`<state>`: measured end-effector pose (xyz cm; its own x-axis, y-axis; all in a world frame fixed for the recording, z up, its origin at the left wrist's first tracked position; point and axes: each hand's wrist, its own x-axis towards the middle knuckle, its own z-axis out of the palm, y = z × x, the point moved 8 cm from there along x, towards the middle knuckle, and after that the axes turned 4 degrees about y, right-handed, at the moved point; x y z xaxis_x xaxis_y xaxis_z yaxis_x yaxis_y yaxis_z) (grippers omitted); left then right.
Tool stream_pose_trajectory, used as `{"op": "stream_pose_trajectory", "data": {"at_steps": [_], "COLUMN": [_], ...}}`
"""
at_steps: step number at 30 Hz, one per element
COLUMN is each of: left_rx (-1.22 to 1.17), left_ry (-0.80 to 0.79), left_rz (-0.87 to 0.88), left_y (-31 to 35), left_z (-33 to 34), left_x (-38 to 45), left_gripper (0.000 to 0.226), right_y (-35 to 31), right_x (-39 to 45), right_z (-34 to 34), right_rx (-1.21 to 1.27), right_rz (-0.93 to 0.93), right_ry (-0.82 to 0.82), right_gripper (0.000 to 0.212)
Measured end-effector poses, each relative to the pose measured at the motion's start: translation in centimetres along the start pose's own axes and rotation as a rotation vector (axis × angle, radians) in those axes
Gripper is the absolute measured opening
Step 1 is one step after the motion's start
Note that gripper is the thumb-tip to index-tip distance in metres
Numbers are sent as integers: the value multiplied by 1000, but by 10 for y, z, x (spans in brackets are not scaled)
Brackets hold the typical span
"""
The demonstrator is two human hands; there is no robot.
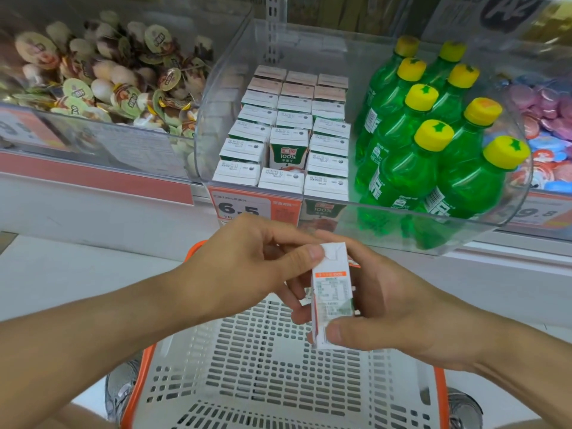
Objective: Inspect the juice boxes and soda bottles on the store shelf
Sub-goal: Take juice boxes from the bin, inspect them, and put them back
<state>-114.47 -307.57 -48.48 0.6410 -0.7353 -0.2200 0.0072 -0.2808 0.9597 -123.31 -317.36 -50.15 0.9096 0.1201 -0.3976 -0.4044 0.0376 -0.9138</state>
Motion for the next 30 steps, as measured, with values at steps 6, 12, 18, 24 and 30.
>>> {"op": "stream_pose_trajectory", "data": {"at_steps": [6,12,18,24,30], "left_rx": [18,170,385,426,306], "left_ry": [39,100,9,-16,37], "left_rz": [5,6,369,424,375], "left_y": [1,-2,28,26,23], "left_z": [-6,-13,-1,9,-3], "left_x": [1,3,-13,-13,-4], "left_gripper": [24,22,48,59,39], "right_y": [-8,-14,-11,-15,-21], "right_x": [0,2,1,-4,-1], "right_z": [2,-5,-13,-9,-21], "right_rx": [-26,167,135,43,-26], "right_rz": [-61,-70,72,30,-34], "right_ry": [-81,18,137,178,183], "right_gripper": [96,78,23,53,30]}}
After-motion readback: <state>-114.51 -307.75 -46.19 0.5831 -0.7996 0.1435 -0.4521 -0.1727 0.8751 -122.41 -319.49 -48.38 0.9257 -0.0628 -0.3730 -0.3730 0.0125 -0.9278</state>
